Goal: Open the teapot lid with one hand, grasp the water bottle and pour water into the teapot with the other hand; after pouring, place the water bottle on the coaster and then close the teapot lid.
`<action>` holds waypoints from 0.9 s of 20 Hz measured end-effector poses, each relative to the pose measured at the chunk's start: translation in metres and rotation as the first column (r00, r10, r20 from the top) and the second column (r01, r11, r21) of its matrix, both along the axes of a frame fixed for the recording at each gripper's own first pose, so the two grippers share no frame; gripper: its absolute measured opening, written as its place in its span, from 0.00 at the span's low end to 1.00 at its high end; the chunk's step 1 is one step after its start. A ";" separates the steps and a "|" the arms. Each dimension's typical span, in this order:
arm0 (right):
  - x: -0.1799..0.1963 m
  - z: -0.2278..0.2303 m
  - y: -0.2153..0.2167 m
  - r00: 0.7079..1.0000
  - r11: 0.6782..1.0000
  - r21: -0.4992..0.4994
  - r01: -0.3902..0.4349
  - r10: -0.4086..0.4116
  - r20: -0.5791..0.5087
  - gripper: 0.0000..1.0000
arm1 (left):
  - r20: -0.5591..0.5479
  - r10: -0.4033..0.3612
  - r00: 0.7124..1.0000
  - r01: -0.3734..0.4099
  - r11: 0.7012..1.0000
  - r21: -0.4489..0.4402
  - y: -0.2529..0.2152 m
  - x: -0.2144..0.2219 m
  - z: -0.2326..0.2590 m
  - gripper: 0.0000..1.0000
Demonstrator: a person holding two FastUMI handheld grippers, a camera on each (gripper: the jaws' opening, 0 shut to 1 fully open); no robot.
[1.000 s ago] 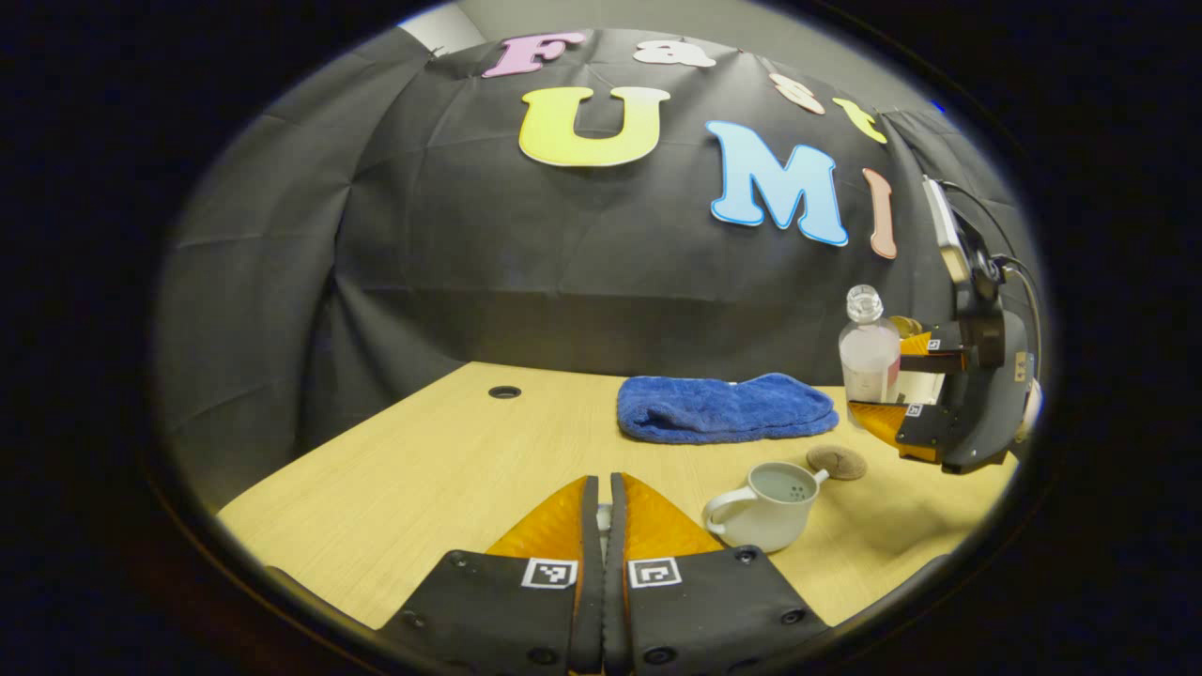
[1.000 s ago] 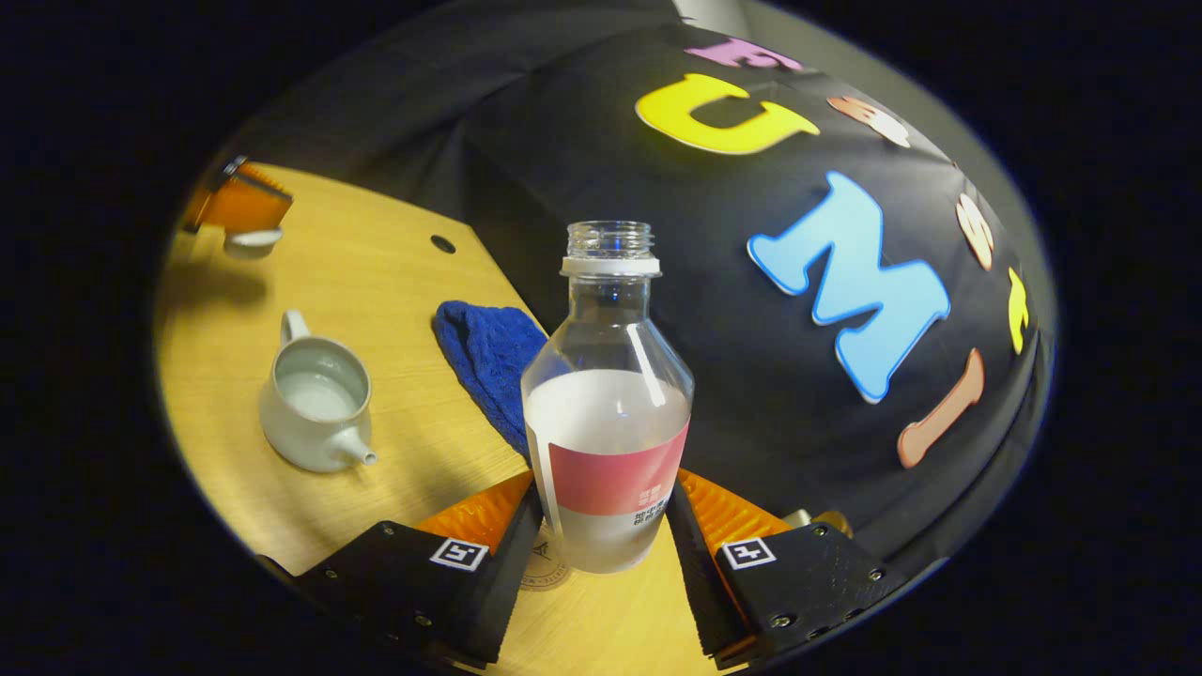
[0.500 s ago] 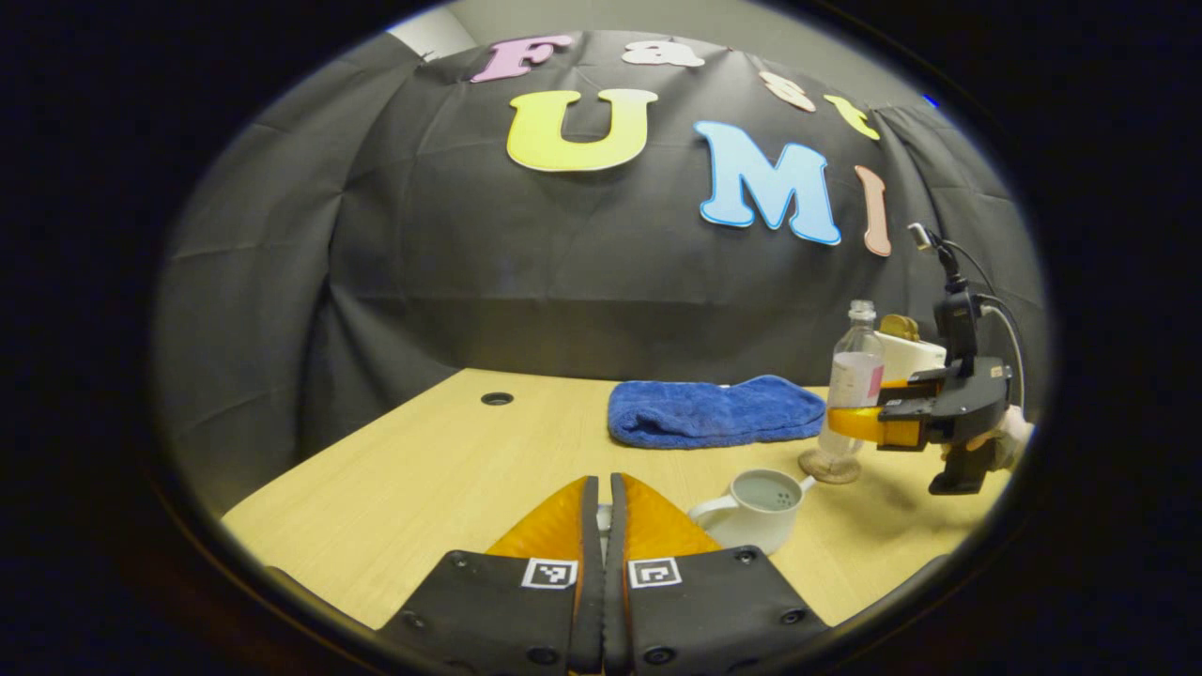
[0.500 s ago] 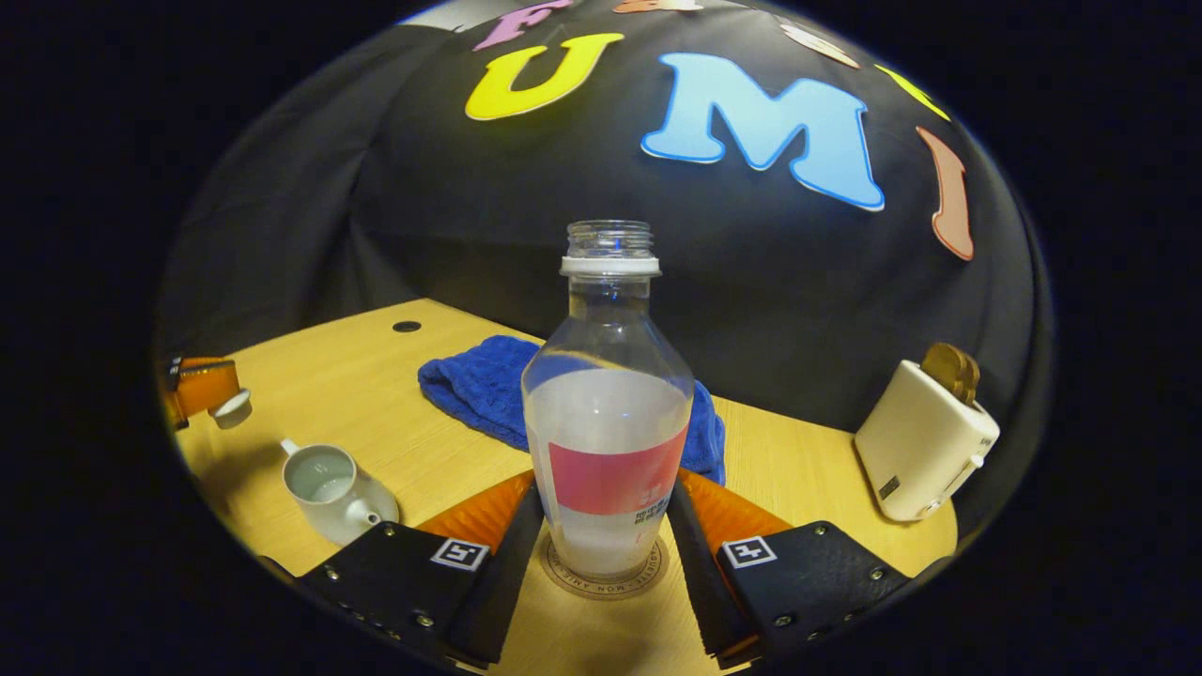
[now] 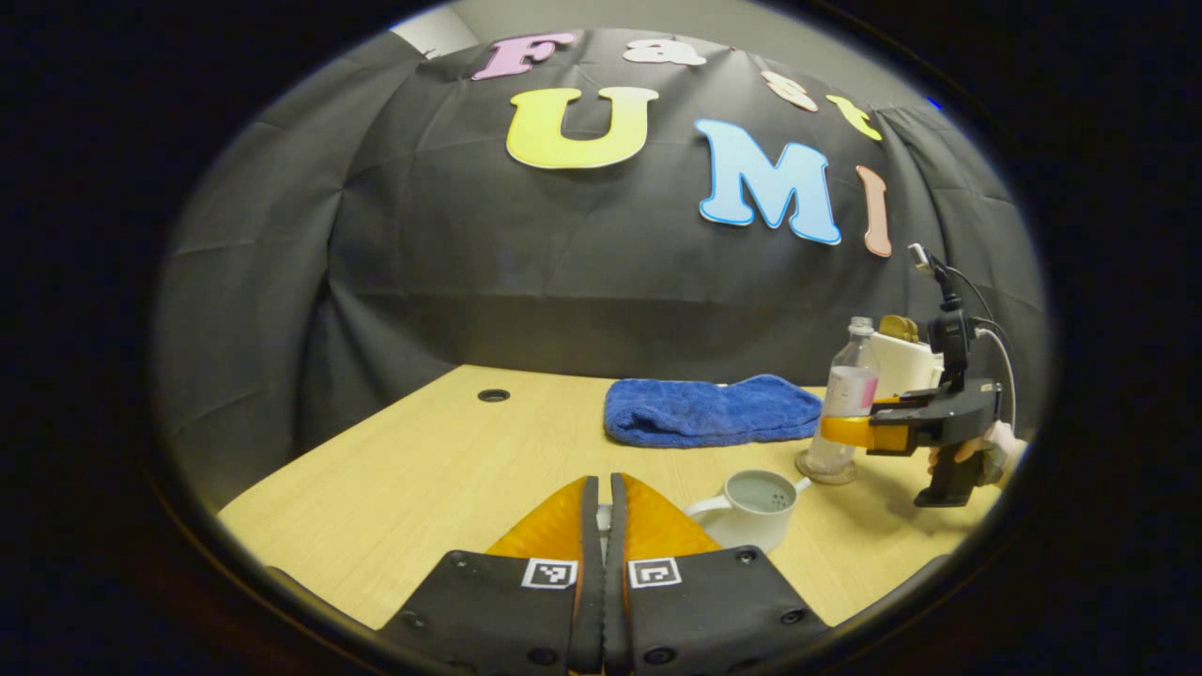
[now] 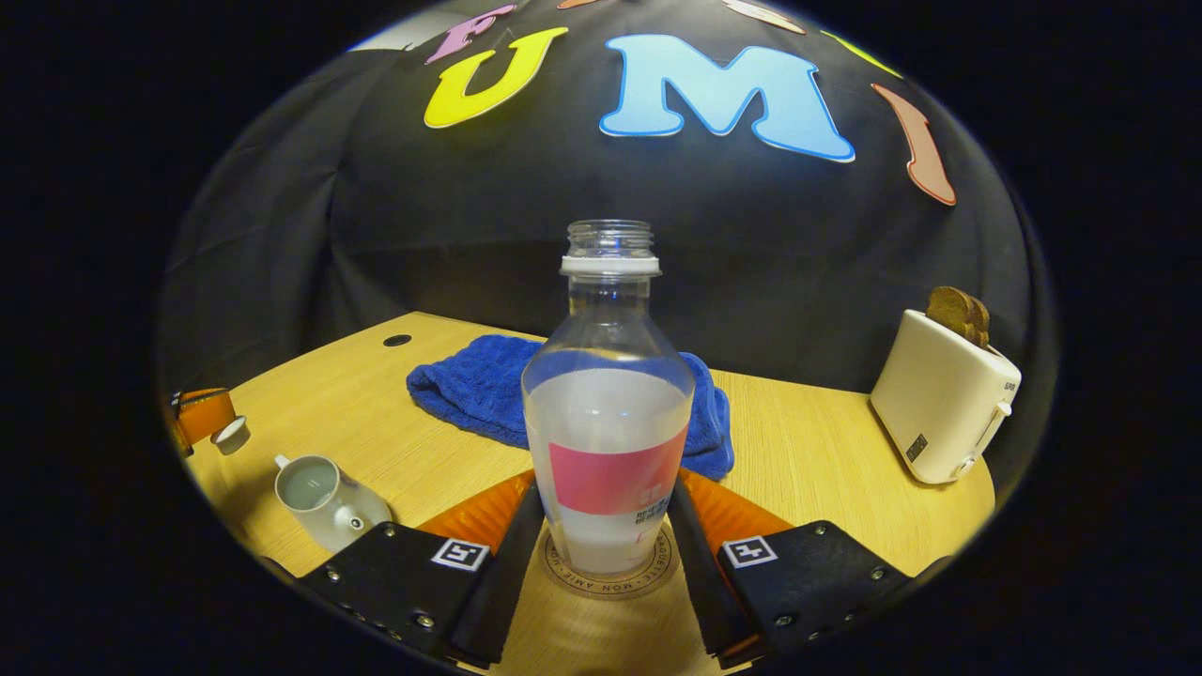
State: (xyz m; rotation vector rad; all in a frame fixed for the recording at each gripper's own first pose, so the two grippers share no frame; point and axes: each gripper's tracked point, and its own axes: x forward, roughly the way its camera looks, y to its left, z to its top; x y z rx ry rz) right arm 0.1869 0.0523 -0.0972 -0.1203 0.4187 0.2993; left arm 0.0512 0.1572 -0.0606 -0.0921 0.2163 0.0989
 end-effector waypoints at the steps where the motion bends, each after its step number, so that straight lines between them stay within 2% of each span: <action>1: 0.001 0.000 0.000 1.000 1.000 -0.005 -0.006 0.006 -0.003 0.75 | 0.000 -0.001 1.000 0.001 1.000 -0.002 -0.001 0.000 0.001 0.06; 3: -0.001 -0.002 0.000 1.000 1.000 -0.019 -0.002 0.002 -0.002 0.78 | 0.003 -0.003 1.000 0.003 1.000 -0.004 -0.003 0.000 0.004 0.06; 6: -0.005 0.000 -0.004 1.000 0.999 -0.043 0.008 -0.007 0.030 0.95 | 0.016 -0.010 1.000 0.010 1.000 -0.006 -0.008 0.001 0.009 0.07; 12: -0.020 0.019 -0.022 0.996 0.998 0.004 0.056 -0.056 0.069 0.95 | 0.050 -0.071 0.996 0.071 0.997 0.003 -0.034 0.015 0.026 0.07; 18: -0.043 0.037 -0.040 0.992 0.996 0.058 0.069 -0.074 0.098 0.95 | 0.081 -0.149 0.985 0.150 0.989 -0.007 -0.074 0.044 0.039 0.06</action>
